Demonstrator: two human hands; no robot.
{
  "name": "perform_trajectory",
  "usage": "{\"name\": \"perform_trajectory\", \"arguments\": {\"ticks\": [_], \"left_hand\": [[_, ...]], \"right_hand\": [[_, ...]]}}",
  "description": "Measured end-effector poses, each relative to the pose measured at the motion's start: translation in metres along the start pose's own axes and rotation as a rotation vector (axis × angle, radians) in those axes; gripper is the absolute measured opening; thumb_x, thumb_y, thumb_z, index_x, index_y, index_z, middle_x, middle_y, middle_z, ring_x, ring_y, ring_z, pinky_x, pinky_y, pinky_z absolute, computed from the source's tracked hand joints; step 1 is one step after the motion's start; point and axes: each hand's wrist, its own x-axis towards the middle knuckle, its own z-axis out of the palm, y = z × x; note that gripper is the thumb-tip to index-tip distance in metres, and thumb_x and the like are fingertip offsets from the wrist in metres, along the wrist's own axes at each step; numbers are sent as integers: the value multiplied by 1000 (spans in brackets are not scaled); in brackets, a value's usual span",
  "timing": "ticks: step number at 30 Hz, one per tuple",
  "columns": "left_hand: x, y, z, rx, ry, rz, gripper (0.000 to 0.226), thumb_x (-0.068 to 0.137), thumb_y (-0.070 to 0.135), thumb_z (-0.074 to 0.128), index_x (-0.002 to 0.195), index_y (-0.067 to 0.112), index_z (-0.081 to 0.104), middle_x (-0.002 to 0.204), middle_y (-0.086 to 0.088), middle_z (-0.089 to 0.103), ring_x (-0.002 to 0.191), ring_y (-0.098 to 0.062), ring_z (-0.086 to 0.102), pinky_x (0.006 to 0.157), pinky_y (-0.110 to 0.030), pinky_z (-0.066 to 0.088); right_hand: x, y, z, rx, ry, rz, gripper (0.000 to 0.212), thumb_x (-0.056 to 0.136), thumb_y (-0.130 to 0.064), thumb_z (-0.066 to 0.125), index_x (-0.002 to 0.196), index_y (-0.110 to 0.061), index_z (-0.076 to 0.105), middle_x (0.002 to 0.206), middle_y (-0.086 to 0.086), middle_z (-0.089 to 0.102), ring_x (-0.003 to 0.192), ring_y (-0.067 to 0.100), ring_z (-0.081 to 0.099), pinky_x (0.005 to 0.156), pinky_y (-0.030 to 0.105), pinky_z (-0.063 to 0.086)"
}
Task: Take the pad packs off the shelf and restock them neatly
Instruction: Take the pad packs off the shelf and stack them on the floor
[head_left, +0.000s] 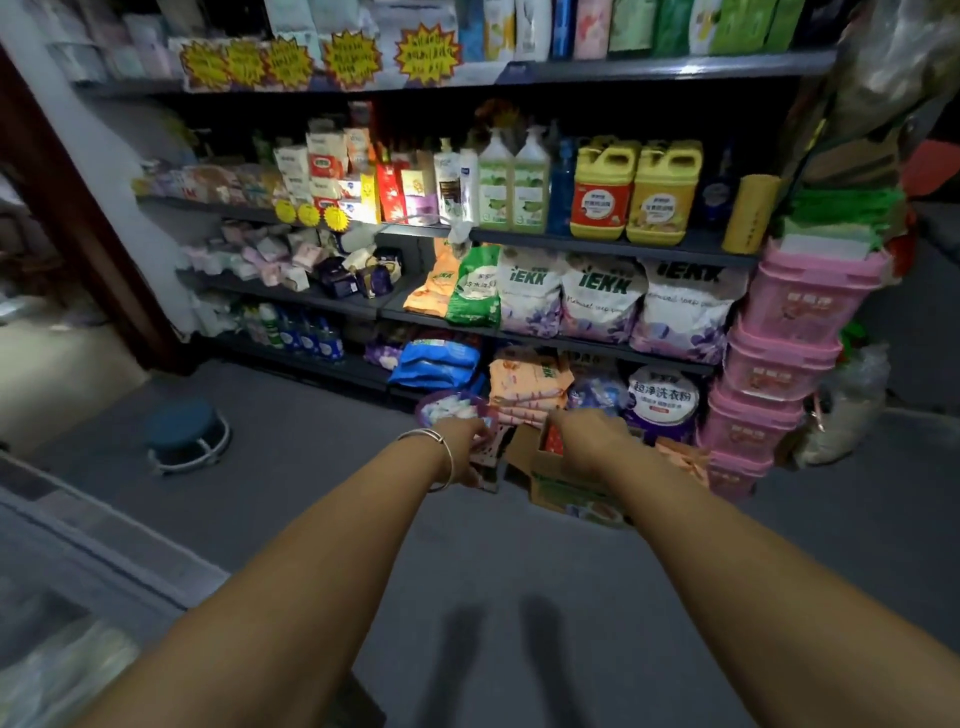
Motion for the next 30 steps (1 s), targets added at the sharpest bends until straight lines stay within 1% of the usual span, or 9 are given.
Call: {"name": "perform_trajectory", "arguments": {"ticks": [3,7,12,15,17,20,23,26,30], "left_hand": [[52,-13,-27,-53,15,-75,73,82,20,71,144,19,32,146,-8,39,130,-26,42,103,-32,37],[103,-47,-61,-145,64,-154,71,82,18,70,143,17,34,145,-7,41,129,-24,44,102,-29,37],[157,-134,-96,-173,69,-319,72,82,18,70,144,18,32,145,-9,40,129,-26,44,104,-33,37],[190,-188,-117,-167,77,-363,73,82,19,70,144,18,32,145,-10,39,130,-26,43,105,-33,36],[211,-224,-134,-157,75,-378,72,82,20,70,144,18,33,145,-9,40,131,-25,42,106,-33,36],[243,-277,-165,-131,81,-398,72,83,23,70,144,16,32,146,-9,39,133,-25,40,108,-34,34],[272,-320,-194,-121,77,-408,70,84,24,69,143,15,33,146,-8,39,133,-25,40,108,-33,33],[304,-366,-216,-117,63,-403,69,84,26,68,143,15,34,146,-8,40,132,-25,41,107,-33,33],[351,-436,-247,-109,54,-416,68,85,28,68,143,15,35,146,-8,40,133,-24,40,106,-32,33]], "right_hand": [[72,3,-21,-32,-19,-87,53,89,-12,48,141,-17,37,138,14,47,124,33,46,95,42,41],[170,-19,-45,-101,-50,-201,49,89,-19,52,136,-14,39,135,13,47,123,33,44,95,41,39],[279,-85,-52,-126,-63,-355,54,88,-19,56,139,-15,37,141,9,44,129,30,42,99,44,39],[339,-123,-58,-151,-54,-429,48,88,-19,56,134,-13,41,138,9,47,127,30,44,96,44,40],[379,-149,-63,-149,-50,-456,44,88,-21,57,129,-12,44,133,10,50,124,31,46,93,44,42],[433,-191,-74,-132,-53,-492,51,87,-24,59,134,-13,43,134,10,50,124,30,47,94,42,43],[479,-223,-87,-116,-69,-513,50,86,-26,62,131,-13,45,132,10,51,124,29,47,93,39,43],[532,-254,-97,-117,-85,-514,47,86,-27,62,129,-14,48,132,11,51,124,28,47,97,38,42],[612,-305,-110,-90,-97,-514,53,87,-26,62,136,-15,45,138,10,48,127,28,46,102,40,42]]}}
